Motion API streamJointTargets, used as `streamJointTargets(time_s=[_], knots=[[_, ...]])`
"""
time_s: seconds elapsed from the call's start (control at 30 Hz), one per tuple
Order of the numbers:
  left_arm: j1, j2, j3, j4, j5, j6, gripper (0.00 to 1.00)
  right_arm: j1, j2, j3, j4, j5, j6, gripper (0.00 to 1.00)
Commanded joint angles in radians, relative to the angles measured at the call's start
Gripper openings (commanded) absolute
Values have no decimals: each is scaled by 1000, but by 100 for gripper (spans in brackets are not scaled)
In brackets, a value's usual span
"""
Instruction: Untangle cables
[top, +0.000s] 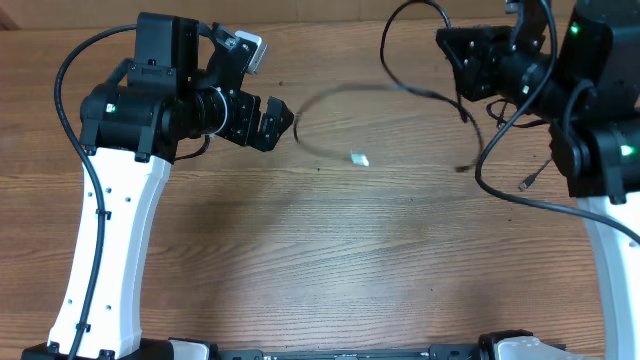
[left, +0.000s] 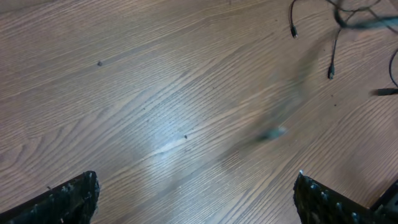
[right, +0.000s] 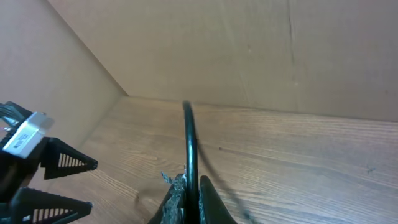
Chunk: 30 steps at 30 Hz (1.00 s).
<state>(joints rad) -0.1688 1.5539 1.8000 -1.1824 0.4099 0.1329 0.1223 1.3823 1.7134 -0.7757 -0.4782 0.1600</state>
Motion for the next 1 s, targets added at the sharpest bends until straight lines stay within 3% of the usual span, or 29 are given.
streamJointTargets(time_s=[0.0,0.8,0.97], knots=[[-2,-16,15,1,-3,-2,100,0,-25,12,5,17,-4,4],[-2,-16,15,1,-3,-2,100,0,-25,12,-73,-35,-61,4],[-2,-16,15,1,-3,-2,100,0,-24,12,-85,-134,-86,4]])
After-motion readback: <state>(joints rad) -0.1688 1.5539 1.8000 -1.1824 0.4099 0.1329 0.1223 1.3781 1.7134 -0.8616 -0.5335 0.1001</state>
